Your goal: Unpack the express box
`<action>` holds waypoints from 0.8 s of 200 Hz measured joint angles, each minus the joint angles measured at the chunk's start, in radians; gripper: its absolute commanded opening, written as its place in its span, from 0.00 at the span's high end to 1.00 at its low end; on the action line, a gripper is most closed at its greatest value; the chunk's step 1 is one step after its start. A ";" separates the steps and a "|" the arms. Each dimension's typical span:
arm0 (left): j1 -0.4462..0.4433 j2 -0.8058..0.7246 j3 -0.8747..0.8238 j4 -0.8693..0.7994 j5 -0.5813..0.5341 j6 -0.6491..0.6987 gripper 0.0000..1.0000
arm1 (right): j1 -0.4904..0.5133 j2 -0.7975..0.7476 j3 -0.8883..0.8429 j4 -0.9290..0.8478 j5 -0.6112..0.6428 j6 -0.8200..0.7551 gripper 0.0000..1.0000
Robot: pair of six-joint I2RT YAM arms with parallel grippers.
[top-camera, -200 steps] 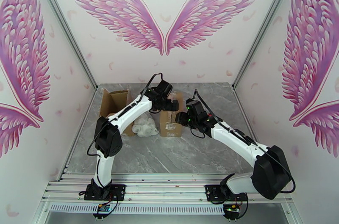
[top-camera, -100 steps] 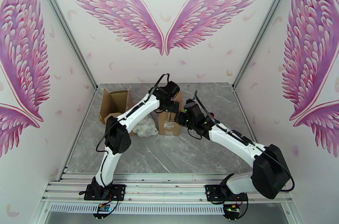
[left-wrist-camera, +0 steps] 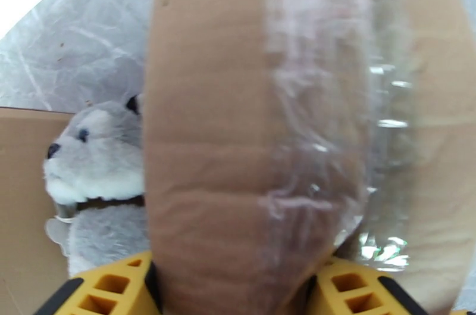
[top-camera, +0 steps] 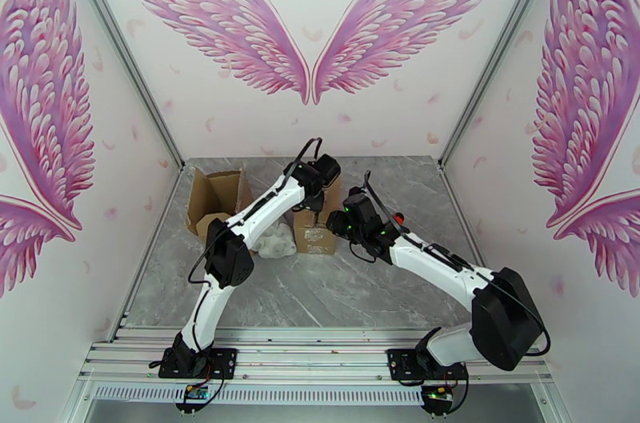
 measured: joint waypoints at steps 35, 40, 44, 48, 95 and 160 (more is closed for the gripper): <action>0.006 0.027 0.087 -0.057 0.015 0.018 0.68 | 0.002 0.010 0.002 0.012 0.000 0.002 0.68; 0.006 0.028 0.096 -0.064 0.020 0.022 0.68 | 0.002 0.011 0.003 0.011 0.000 0.002 0.68; 0.008 0.028 0.102 -0.069 0.025 0.024 0.68 | 0.002 0.011 0.004 0.008 0.000 0.002 0.68; 0.010 0.028 0.108 -0.074 0.032 0.027 0.68 | 0.002 0.011 0.006 0.007 0.000 0.002 0.67; 0.064 -0.036 0.033 0.000 0.211 0.050 0.63 | 0.003 0.019 0.042 -0.045 0.000 -0.006 0.61; 0.201 -0.272 -0.319 0.302 0.612 0.003 0.63 | 0.000 0.023 0.144 -0.201 0.043 -0.109 0.27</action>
